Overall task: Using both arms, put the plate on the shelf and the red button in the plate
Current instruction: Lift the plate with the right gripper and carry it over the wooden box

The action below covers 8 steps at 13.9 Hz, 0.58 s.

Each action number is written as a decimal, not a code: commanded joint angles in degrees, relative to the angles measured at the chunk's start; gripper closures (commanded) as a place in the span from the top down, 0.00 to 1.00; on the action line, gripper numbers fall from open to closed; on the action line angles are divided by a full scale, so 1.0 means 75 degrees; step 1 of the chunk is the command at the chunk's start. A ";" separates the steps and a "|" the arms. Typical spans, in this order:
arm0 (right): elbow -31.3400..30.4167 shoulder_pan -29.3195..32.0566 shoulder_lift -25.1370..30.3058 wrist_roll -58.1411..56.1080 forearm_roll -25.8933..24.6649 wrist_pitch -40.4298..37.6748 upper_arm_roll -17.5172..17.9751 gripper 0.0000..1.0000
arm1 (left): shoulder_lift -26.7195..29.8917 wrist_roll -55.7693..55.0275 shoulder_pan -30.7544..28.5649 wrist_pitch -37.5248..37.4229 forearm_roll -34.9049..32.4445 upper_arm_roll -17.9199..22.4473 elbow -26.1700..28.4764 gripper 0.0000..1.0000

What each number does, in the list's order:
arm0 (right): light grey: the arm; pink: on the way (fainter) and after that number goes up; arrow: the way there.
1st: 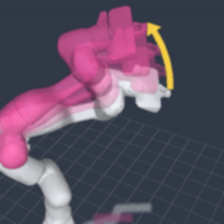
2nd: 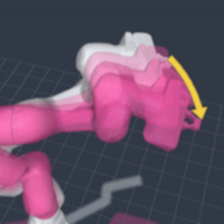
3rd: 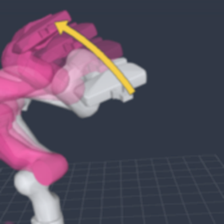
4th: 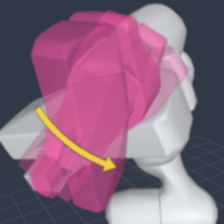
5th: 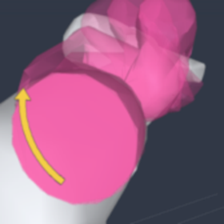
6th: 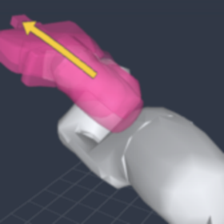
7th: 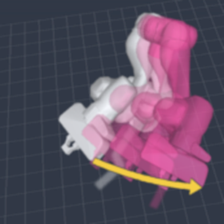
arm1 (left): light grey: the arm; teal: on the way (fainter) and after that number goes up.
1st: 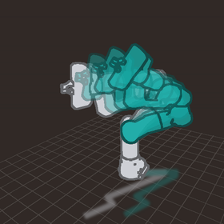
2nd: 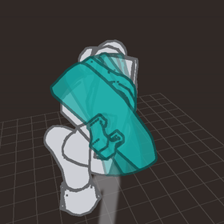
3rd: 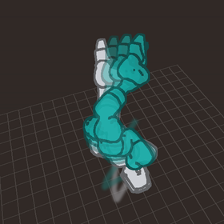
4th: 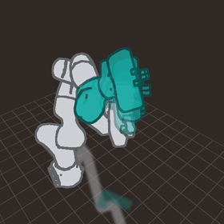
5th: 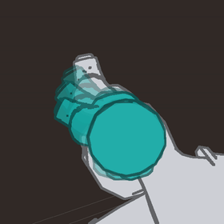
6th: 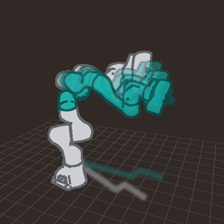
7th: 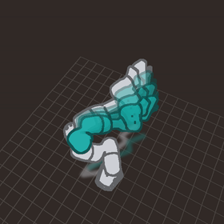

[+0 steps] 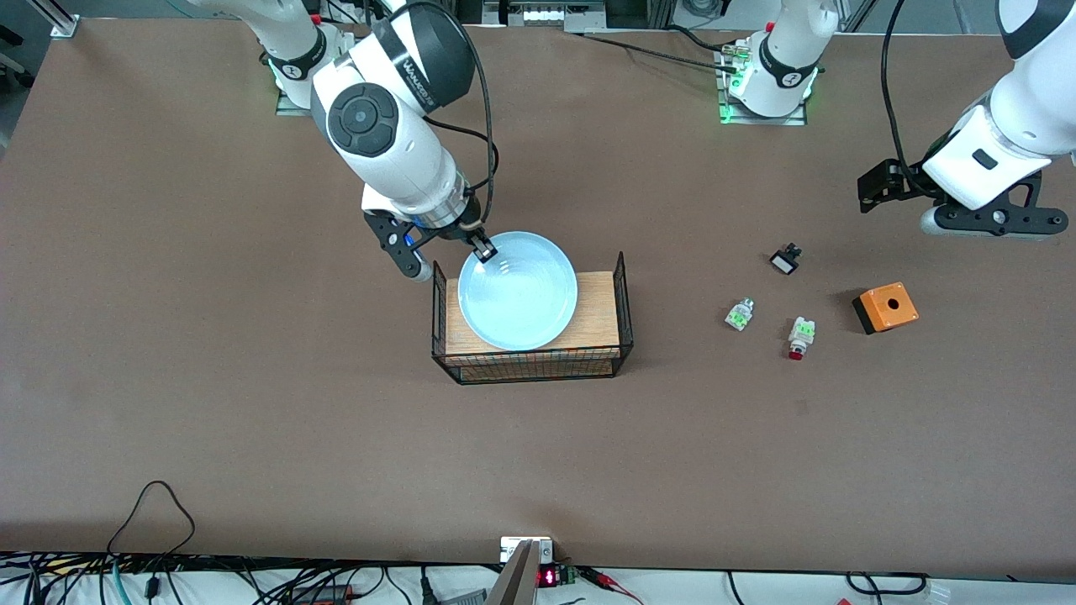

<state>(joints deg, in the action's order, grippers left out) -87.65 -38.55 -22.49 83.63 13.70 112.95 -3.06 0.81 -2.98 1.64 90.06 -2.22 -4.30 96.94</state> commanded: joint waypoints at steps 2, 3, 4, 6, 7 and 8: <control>0.0237 -0.0027 -0.0294 0.0076 0.0037 0.0105 -0.0037 0.00 | -0.0178 0.0174 -0.0182 -0.0160 0.0108 0.0046 -0.0258 1.00; 0.0237 -0.0027 -0.0376 0.0087 0.0025 0.0116 -0.0037 0.00 | -0.0236 0.0174 -0.0241 -0.0160 0.0143 0.0046 -0.0258 1.00; 0.0237 -0.0027 -0.0423 0.0087 0.0025 0.0209 -0.0037 0.00 | -0.0283 0.0186 -0.0288 -0.0137 0.0143 0.0046 -0.0246 1.00; 0.0214 -0.0027 -0.0459 0.0052 0.0025 0.0385 -0.0049 0.00 | -0.0726 0.0209 -0.0476 -0.0160 0.0108 0.0046 -0.0258 1.00; 0.0213 -0.0027 -0.0471 0.0029 0.0025 0.0397 -0.0060 0.00 | -0.0937 0.0163 -0.0476 -0.0195 0.0050 0.0046 -0.0246 1.00; 0.0213 -0.0027 -0.0506 0.0005 0.0037 0.0409 -0.0060 0.00 | -0.1241 0.0186 -0.0511 -0.0160 0.0049 0.0035 -0.0223 1.00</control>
<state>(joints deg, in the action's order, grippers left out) -87.61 -38.56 -25.28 83.63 13.70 115.11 -3.09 -3.57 -2.88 -1.55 89.76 -2.22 -3.84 97.03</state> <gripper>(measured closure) 0.969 0.000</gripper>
